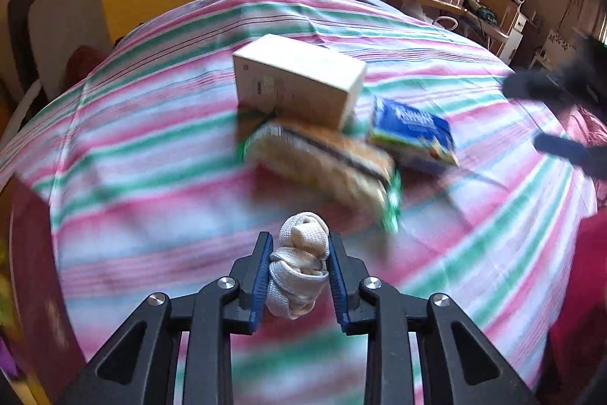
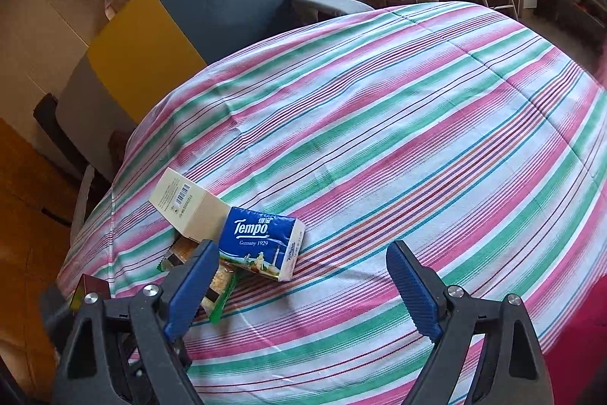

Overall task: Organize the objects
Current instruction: 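Grasp the white rolled sock with the left tool, then grasp the wrapped biscuit bar with the right tool while the left tool holds the sock, then carry the white sock into the gold tray and open the left tool, then carry the biscuit bar into the gold tray and open the right tool, then move both tools back toward the cream box and Tempo pack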

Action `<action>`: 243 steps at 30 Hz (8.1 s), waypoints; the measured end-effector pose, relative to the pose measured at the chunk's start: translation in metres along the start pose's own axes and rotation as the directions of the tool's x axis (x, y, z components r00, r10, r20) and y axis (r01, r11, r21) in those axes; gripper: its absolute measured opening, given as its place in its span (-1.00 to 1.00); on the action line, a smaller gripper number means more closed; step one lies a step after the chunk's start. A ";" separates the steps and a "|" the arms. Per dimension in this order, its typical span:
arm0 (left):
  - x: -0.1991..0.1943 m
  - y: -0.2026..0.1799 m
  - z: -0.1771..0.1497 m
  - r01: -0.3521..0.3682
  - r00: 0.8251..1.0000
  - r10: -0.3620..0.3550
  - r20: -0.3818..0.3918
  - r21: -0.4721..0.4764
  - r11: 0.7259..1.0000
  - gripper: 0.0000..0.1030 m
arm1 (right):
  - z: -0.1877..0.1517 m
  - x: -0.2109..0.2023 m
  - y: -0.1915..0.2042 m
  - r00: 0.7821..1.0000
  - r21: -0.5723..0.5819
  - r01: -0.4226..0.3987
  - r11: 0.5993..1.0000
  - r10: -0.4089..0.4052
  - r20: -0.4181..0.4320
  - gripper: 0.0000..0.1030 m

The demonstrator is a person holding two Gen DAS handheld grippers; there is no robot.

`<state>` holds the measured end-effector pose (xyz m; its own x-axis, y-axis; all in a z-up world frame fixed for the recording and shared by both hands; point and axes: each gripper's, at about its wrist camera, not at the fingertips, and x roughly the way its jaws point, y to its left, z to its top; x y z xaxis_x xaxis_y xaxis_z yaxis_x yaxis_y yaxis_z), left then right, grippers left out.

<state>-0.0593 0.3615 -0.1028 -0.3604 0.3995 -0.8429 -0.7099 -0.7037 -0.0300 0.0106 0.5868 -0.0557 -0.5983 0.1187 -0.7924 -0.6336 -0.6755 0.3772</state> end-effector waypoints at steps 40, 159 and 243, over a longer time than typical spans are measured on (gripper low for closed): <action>-0.031 0.019 -0.080 0.157 0.973 -0.154 0.170 -0.005 0.988 -0.50 | -0.049 0.121 0.158 0.960 -0.670 -0.095 0.736 -0.111 -0.258 -0.29; -0.205 0.214 -0.182 -0.295 0.914 0.384 0.131 -0.435 0.851 -0.27 | -0.106 0.028 0.160 0.979 -0.640 -0.088 0.764 -0.052 -0.196 -0.30; -0.158 0.092 -0.084 -0.181 0.968 0.197 0.158 -0.108 0.978 -0.27 | 0.008 0.065 0.044 0.995 -0.278 0.027 0.960 -0.052 -0.081 0.70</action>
<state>-0.0171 0.1841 -0.0176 -0.5841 0.3413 -0.7365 -0.5633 -0.8237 0.0650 -0.0598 0.5711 -0.0864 -0.5227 0.0940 -0.8473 -0.4883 -0.8478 0.2072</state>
